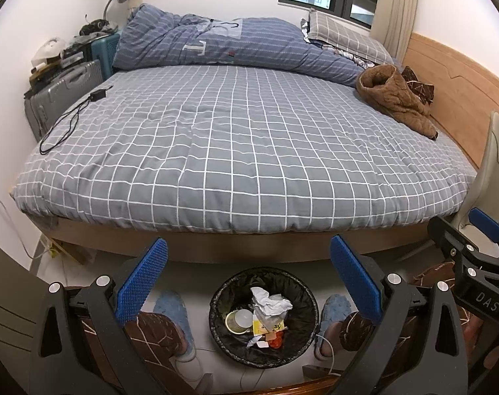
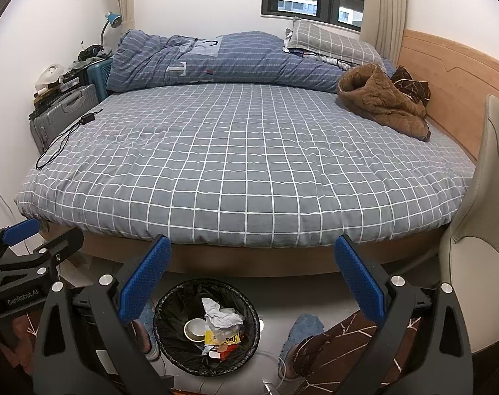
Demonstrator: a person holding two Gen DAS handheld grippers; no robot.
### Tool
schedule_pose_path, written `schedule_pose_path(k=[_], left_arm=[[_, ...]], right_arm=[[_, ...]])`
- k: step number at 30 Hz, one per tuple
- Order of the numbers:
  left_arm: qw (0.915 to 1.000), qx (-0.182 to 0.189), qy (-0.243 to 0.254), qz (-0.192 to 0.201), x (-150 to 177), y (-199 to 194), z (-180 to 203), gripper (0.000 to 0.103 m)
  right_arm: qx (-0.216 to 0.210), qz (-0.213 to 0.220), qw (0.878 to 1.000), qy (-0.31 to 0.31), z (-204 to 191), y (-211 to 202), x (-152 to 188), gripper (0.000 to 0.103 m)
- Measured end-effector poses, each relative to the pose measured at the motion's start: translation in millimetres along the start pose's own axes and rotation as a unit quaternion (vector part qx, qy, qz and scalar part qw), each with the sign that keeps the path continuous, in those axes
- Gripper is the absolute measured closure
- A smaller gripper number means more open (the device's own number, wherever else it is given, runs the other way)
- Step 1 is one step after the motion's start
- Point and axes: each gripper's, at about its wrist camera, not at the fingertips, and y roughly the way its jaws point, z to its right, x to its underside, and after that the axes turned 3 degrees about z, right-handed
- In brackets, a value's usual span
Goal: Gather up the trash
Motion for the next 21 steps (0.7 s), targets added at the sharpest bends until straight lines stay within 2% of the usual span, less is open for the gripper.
schedule_pose_path(k=[17,21], left_arm=[[1.0,-0.005,0.006,0.005,-2.8,-3.9,0.1,0.006],[0.9996,-0.021,0.016,0.011,-2.6,-5.7,2.7,0.006]], right_arm=[[-0.006,-0.001,1.0,0.002,-4.4,-1.6,-1.8,0.008],[-0.007,-0.002,1.0,0.002,-5.0,-1.2,-1.3,0.008]])
